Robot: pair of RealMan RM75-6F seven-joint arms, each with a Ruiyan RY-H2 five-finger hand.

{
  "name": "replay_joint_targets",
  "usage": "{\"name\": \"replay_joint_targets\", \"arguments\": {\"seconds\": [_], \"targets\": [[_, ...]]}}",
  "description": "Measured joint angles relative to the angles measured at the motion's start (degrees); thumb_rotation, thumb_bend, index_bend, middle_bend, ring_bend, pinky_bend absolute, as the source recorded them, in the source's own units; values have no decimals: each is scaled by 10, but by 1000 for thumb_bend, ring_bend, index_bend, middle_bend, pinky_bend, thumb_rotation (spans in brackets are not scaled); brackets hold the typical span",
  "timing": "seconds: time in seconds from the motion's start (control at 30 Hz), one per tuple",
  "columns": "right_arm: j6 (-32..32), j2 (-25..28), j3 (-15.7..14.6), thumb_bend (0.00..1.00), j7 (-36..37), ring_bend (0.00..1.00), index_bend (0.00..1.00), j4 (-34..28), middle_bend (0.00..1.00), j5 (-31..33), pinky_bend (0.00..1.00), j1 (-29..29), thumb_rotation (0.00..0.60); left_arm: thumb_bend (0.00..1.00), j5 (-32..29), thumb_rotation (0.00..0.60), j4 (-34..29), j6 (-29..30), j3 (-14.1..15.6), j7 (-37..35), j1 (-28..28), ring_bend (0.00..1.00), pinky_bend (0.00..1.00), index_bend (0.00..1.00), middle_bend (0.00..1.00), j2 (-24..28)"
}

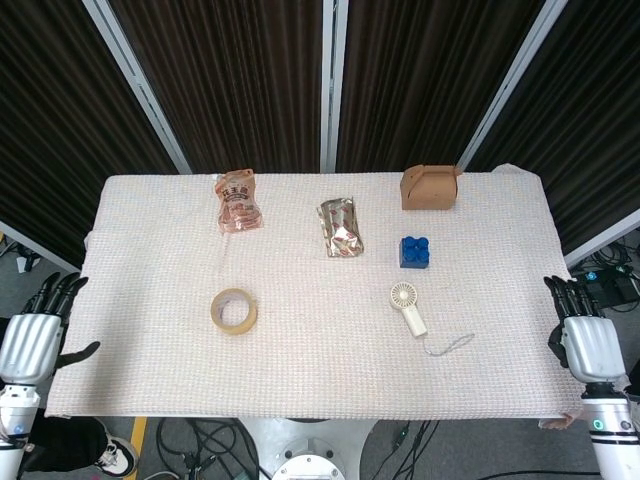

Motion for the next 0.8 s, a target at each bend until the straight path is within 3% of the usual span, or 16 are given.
{"name": "replay_joint_targets", "arguments": {"seconds": [0.1,0.17,0.8], "targets": [[-1,-10,-6,1000,-14,737,18,4,813,-17,698,7,600,0,0,600,0,1,0,0,0,30,247,120,83,2],[-7,-15,-11,1000,-28,780,40,5,873,-22,711,11,600,0,-2,600,0,3,-1,-3,1,30,247,120,83,4],[-152,-48,-38,1000,-191,801,77,-84,914,-1,712,80,600,0,-4,600,9,-3,1,-12,0,31,247,120,83,-1]]}}
